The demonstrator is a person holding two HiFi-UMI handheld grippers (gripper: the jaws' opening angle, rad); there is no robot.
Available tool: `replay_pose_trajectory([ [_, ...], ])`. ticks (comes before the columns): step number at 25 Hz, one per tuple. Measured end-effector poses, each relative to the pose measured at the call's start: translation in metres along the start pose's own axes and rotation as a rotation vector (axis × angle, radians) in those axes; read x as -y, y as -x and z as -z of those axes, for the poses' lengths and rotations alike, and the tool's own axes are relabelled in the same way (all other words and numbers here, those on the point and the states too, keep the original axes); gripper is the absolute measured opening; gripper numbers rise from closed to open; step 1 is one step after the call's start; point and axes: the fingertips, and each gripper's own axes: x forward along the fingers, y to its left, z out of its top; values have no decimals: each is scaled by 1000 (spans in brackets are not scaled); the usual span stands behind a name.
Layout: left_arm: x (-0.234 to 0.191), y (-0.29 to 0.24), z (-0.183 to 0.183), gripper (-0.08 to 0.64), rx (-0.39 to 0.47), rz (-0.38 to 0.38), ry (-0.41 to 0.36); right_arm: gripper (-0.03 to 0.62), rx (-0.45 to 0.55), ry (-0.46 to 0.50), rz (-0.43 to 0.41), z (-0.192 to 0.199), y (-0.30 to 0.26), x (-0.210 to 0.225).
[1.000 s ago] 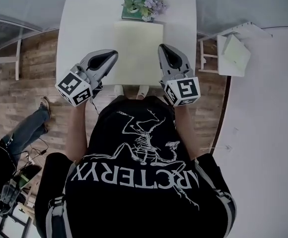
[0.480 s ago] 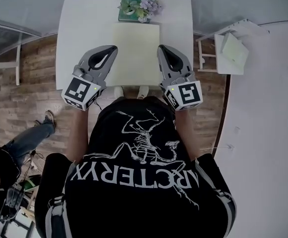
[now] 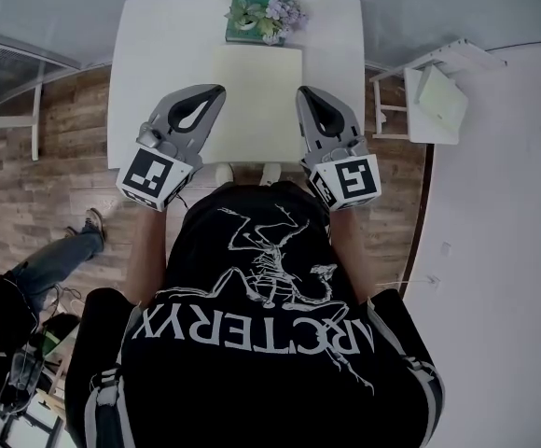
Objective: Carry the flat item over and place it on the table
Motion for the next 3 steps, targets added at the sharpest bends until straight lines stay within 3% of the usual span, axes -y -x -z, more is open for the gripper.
replay_pose_trajectory([
  [3, 1, 3, -1, 11, 3, 1, -13, 11, -3, -2, 0, 0, 0, -2],
])
